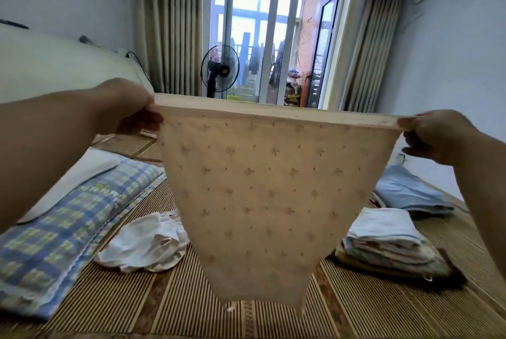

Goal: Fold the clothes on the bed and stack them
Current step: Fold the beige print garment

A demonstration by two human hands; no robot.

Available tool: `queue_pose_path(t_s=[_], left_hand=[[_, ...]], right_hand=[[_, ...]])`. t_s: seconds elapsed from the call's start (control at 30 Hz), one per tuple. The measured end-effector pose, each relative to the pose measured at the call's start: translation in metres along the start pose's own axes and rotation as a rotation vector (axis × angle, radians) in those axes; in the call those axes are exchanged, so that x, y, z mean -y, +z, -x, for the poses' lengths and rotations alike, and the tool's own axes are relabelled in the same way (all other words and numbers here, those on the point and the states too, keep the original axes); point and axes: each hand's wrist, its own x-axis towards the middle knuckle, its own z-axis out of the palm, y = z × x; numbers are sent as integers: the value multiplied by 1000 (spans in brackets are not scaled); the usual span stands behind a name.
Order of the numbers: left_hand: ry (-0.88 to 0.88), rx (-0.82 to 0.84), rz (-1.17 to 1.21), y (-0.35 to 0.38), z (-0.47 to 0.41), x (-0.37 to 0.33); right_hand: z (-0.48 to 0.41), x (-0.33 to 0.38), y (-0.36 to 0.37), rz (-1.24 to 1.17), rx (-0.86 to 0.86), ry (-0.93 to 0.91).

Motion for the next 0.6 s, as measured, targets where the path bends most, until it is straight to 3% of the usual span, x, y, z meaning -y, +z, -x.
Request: queue_pose_path(t_s=[0.13,0.27,0.47,0.6], left_hand=[[-7,18,85,6,-6,10],[-56,-9,155,29,-14,16],[45,-100,300,48,-26,9],[106,-103,334,49,-20,15]], right_hand=[[2,-10,6,-18,72,72],[-1,-26,23,-247,146,167],[-13,-44,29,-509,124,55],[-8,-59,24,-540,113,53]])
